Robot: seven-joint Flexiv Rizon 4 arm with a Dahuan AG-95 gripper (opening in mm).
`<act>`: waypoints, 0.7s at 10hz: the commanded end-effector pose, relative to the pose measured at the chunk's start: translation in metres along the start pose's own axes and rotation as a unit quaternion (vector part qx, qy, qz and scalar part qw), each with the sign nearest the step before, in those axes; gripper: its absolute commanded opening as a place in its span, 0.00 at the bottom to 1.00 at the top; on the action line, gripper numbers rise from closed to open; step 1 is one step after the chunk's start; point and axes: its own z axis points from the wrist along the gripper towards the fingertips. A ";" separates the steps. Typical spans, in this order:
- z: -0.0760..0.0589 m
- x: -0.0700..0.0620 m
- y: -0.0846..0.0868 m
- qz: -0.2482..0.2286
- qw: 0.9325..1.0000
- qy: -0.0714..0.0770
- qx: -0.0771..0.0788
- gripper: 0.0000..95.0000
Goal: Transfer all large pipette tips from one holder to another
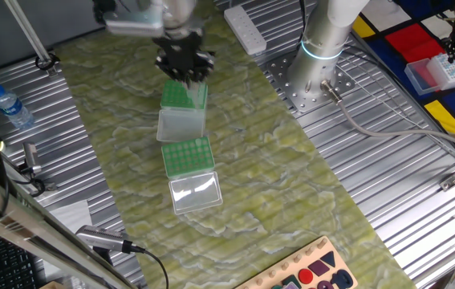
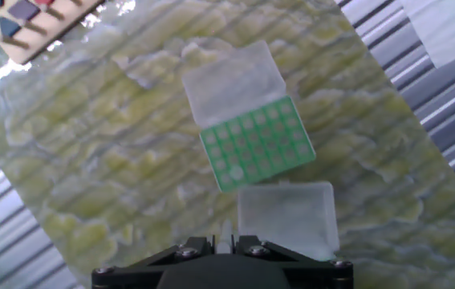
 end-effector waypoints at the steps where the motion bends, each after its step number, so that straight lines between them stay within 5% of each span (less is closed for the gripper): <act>1: 0.003 0.015 -0.014 0.003 1.000 -0.001 0.000 0.00; 7: 0.014 0.042 -0.031 0.001 1.000 -0.001 0.008 0.00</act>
